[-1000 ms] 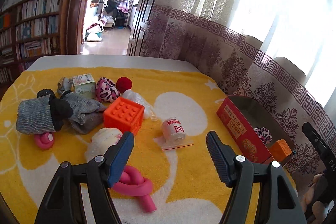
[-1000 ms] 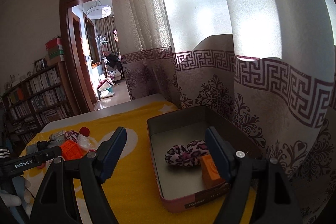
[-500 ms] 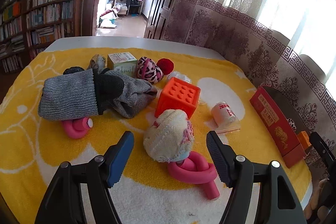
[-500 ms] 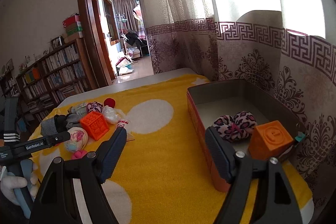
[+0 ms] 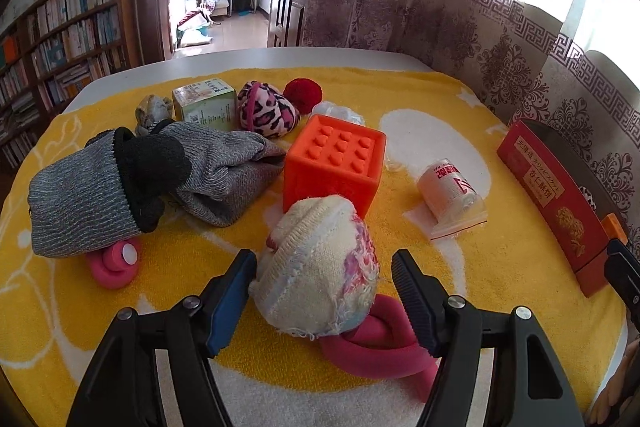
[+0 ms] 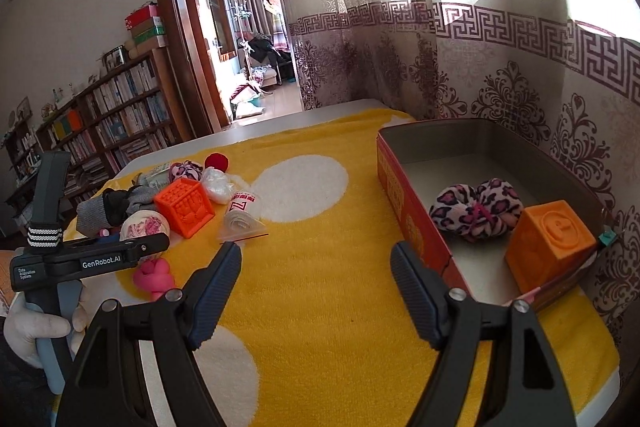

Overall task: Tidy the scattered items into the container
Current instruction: 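Grasp the knit yarn ball with the left gripper while the right gripper grasps the white tape roll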

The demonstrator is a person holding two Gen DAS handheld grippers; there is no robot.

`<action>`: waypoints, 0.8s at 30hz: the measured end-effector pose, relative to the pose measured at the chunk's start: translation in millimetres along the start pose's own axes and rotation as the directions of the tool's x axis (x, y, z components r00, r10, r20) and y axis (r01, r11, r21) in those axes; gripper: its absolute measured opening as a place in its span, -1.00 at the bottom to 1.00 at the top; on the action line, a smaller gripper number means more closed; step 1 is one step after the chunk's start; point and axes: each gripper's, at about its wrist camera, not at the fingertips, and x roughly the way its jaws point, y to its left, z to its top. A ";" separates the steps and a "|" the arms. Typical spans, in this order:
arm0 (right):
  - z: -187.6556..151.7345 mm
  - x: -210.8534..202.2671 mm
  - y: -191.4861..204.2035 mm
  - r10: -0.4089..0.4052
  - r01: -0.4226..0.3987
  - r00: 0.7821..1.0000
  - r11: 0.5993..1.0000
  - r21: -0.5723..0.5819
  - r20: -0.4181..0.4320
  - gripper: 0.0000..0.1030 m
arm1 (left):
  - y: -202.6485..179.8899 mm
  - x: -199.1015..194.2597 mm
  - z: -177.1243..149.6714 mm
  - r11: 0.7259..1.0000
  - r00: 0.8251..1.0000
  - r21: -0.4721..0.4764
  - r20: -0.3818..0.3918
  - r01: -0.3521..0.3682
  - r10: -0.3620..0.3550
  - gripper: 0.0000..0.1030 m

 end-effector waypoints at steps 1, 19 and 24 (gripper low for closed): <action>-0.8 1.4 0.6 -0.001 0.001 1.000 1.000 -0.001 -0.005 0.56 | 1.3 -0.4 -0.9 1.000 1.000 0.006 0.007 -0.021 0.021 0.10; 43.8 59.1 35.6 0.128 -0.128 0.978 0.992 0.009 -0.168 0.56 | 20.7 -36.0 -2.8 0.995 0.994 -0.092 0.109 0.024 -0.014 0.08; 53.4 92.0 50.2 0.164 -0.161 0.957 0.986 0.032 -0.238 0.56 | 23.0 -22.2 -4.7 0.996 0.997 -0.087 0.071 0.013 -0.007 0.08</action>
